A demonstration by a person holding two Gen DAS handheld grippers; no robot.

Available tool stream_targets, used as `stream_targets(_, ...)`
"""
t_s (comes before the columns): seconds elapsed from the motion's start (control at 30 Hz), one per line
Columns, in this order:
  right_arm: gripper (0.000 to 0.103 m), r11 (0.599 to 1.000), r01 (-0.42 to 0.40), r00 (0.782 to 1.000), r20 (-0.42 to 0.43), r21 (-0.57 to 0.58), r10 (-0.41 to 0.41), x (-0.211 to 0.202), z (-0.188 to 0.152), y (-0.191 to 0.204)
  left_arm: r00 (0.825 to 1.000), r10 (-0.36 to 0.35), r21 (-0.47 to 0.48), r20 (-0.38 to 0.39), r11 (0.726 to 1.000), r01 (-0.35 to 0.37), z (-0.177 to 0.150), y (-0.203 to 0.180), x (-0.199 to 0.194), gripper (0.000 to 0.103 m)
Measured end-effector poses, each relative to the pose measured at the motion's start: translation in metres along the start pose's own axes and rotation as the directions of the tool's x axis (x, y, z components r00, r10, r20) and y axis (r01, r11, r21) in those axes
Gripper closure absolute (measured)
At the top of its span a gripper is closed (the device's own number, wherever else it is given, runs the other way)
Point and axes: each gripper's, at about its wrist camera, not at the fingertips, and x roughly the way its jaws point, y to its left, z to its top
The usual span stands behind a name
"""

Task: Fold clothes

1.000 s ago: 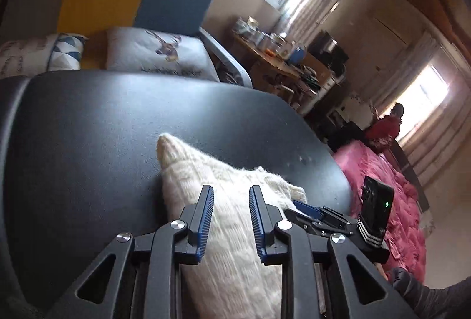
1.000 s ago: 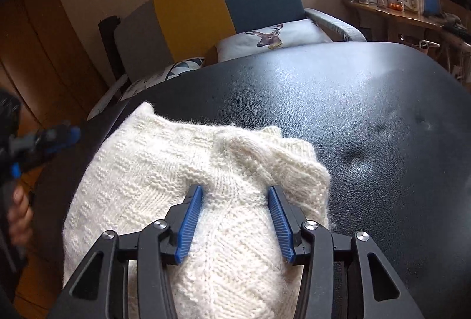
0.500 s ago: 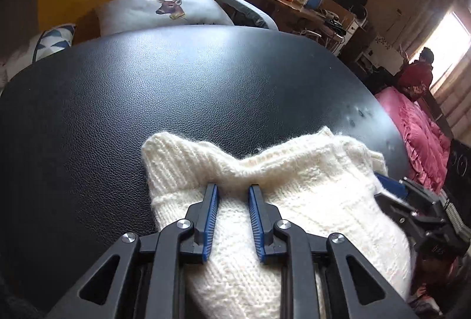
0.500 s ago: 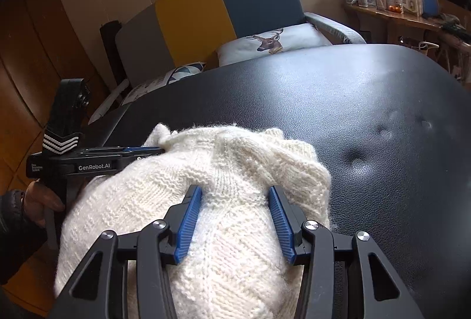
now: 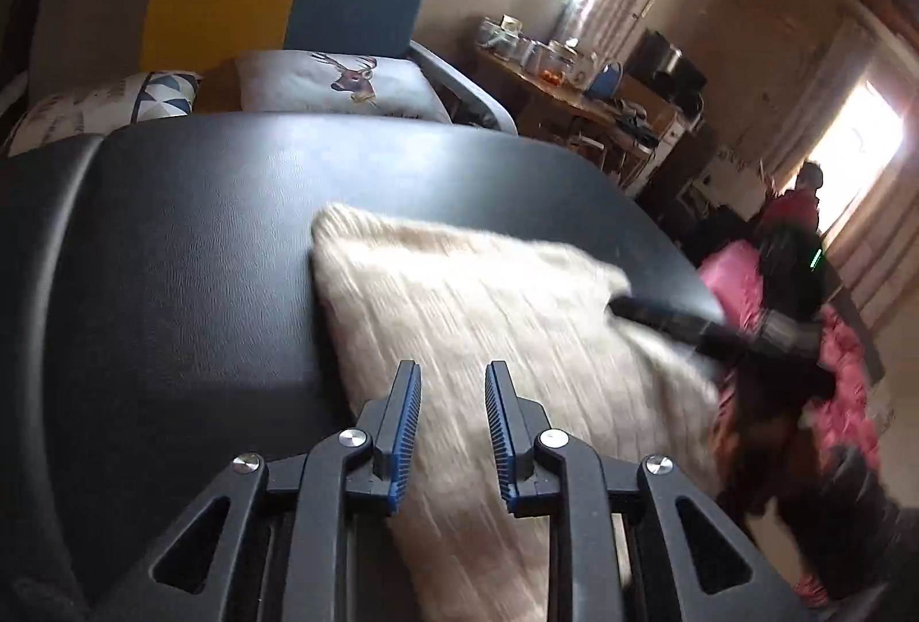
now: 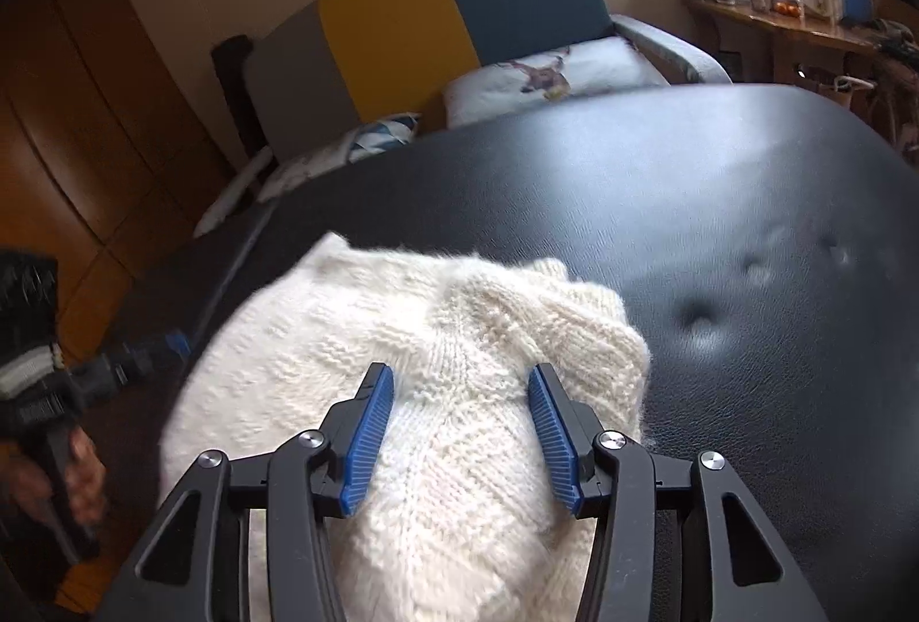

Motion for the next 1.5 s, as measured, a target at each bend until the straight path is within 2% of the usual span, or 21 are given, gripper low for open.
stream_targets(0.07,0.053,0.996,-0.078,0.997,0.022,-0.042,0.079,-0.027,0.002,0.012,1.0,0.006,0.014,-0.017,1.0,-0.006,-0.008,-0.006,0.001,0.08)
stream_targets(0.13,0.053,0.984,-0.146,0.989,-0.005,-0.097,0.147,-0.048,-0.004,0.027,0.999,0.012,0.029,-0.034,1.0,-0.011,-0.017,-0.013,0.001,0.08)
stream_targets(0.23,0.053,0.969,-0.194,0.98,-0.074,-0.154,0.184,-0.065,-0.025,0.045,0.998,0.021,0.051,-0.06,0.999,-0.018,-0.03,-0.022,0.002,0.08)
stream_targets(0.3,0.053,0.969,-0.188,0.978,-0.123,-0.162,0.169,-0.067,-0.044,0.049,0.997,0.028,0.065,-0.077,0.998,-0.023,-0.038,-0.028,0.003,0.079)
stream_targets(0.37,0.052,0.979,-0.139,0.973,-0.203,-0.15,0.107,-0.056,-0.065,0.044,0.995,0.035,0.08,-0.093,0.996,-0.027,-0.047,-0.034,0.004,0.079)
stream_targets(0.43,0.053,0.991,-0.084,0.951,-0.306,-0.107,0.048,-0.037,-0.09,0.03,0.994,0.048,0.097,-0.096,0.995,-0.039,-0.057,-0.04,0.006,0.08)
stream_targets(0.5,0.053,0.994,-0.101,0.962,-0.259,-0.028,0.091,-0.037,-0.105,0.014,0.994,0.07,0.117,-0.081,0.991,-0.06,-0.069,-0.043,0.01,0.08)
stream_targets(0.57,0.056,0.992,-0.122,0.967,-0.22,0.031,0.126,-0.039,-0.109,0.005,0.995,0.058,0.089,-0.078,0.995,-0.051,-0.069,-0.042,0.008,0.08)
stream_targets(0.63,0.055,0.989,-0.137,0.97,-0.198,0.047,0.144,-0.041,-0.11,0.002,0.998,-0.005,0.007,-0.07,1.0,0.005,-0.065,-0.033,0.0,0.079)
stream_targets(0.7,0.055,0.982,-0.165,0.967,-0.182,0.09,0.179,-0.049,-0.106,-0.002,0.995,-0.091,-0.1,-0.042,0.991,0.087,-0.058,-0.018,-0.012,0.079)
stream_targets(0.77,0.042,0.972,-0.195,0.967,-0.139,0.134,0.213,-0.063,-0.098,-0.007,0.982,-0.187,-0.215,0.025,0.958,0.188,-0.05,0.002,-0.027,0.071)
stream_targets(0.83,0.0,0.963,-0.212,0.975,-0.033,0.167,0.22,-0.084,-0.087,-0.015,0.966,-0.247,-0.306,0.077,0.916,0.259,-0.04,0.022,-0.035,0.054)
stream_targets(0.87,0.0,0.953,-0.224,0.974,0.0,0.202,0.229,-0.087,-0.084,-0.022,0.96,-0.268,-0.342,0.085,0.897,0.281,-0.035,0.032,-0.035,0.051)
stream_targets(0.93,0.0,0.926,-0.252,0.967,0.051,0.282,0.248,-0.088,-0.077,-0.038,0.963,-0.261,-0.391,0.065,0.881,0.265,-0.024,0.048,-0.029,0.048)
stream_targets(1.0,0.0,0.913,-0.236,0.971,0.043,0.331,0.236,-0.075,-0.073,-0.05,0.967,-0.252,-0.396,0.045,0.884,0.249,-0.018,0.055,-0.021,0.047)
stream_targets(1.1,0.0,0.901,-0.187,0.974,-0.047,0.391,0.223,-0.042,-0.066,-0.066,0.963,-0.27,-0.396,-0.002,0.884,0.247,-0.01,0.061,-0.004,0.047)
stream_targets(1.3,0.0,0.85,-0.243,0.938,-0.109,0.467,0.329,0.007,-0.066,-0.074,0.949,-0.314,-0.437,-0.039,0.859,0.266,-0.007,0.075,0.027,0.044)
stream_targets(1.43,0.0,0.849,-0.268,0.926,-0.12,0.456,0.357,0.025,-0.056,-0.068,0.93,-0.364,-0.478,-0.045,0.825,0.3,-0.009,0.084,0.049,0.036)
stream_targets(1.5,0.0,0.86,-0.269,0.923,-0.138,0.433,0.359,0.029,-0.055,-0.06,0.931,-0.362,-0.461,-0.051,0.835,0.3,-0.01,0.079,0.058,0.032)
